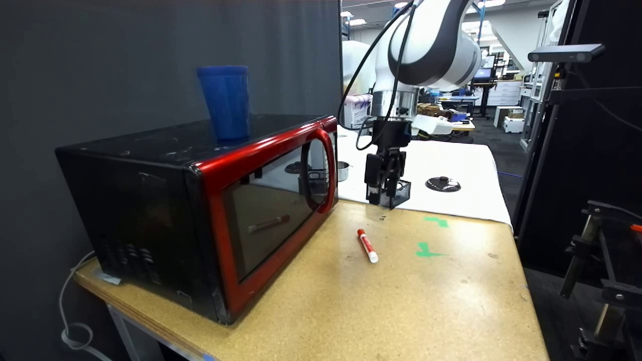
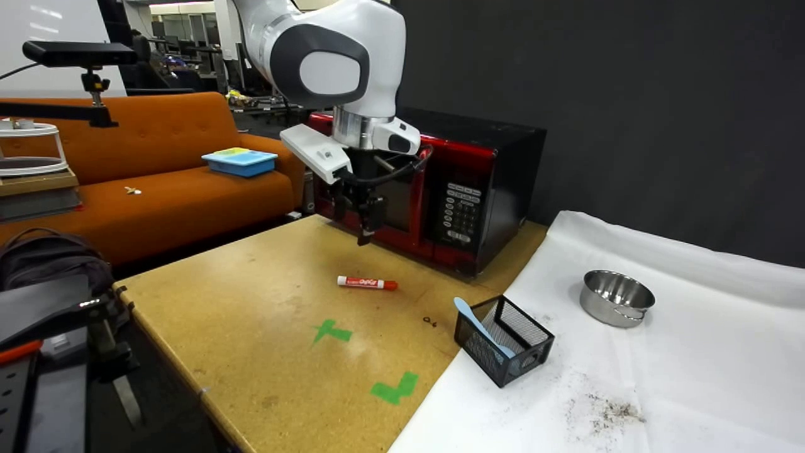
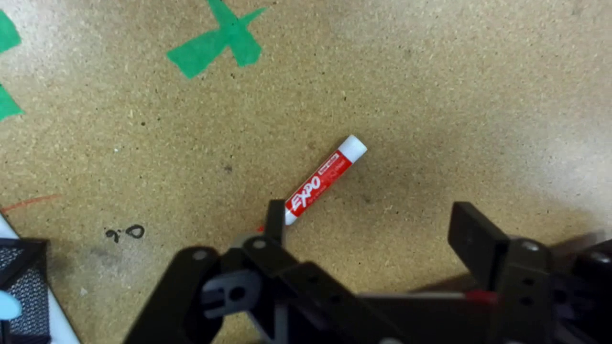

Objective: Remove the marker from the blue cup and put it on the table

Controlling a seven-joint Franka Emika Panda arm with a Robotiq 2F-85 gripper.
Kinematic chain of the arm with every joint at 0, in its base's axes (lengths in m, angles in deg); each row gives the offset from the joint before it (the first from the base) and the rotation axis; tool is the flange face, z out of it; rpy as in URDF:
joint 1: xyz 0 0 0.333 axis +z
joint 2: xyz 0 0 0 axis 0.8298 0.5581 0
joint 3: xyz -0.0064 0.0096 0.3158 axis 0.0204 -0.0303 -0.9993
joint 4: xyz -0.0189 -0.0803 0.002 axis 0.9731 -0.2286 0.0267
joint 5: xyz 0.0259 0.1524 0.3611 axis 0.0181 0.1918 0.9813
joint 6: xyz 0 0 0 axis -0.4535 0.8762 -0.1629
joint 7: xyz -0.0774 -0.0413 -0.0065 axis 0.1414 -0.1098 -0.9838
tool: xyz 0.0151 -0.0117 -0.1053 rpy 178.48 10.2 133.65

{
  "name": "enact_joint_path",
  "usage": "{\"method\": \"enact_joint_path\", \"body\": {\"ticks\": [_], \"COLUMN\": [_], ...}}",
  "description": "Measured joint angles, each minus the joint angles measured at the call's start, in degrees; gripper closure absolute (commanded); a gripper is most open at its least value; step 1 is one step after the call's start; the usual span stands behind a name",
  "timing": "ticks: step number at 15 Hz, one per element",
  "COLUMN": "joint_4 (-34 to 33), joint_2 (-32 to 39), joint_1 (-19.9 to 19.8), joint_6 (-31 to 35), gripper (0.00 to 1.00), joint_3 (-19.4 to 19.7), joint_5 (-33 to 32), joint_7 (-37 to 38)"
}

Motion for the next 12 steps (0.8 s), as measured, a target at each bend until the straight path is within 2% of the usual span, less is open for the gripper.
{"method": "enact_joint_path", "body": {"ticks": [4, 8, 12], "joint_4": [0.8, 3.2, 4.3], "joint_2": [-5.2, -13.2, -20.1], "joint_1": [0.7, 3.1, 4.2], "joint_6": [0.9, 1.6, -4.0], "gripper": [0.00, 0.00, 0.00], "joint_3": [0.3, 1.9, 2.4], "joint_5": [-4.4, -12.4, -17.5], "joint_7": [3.6, 9.6, 12.1]}}
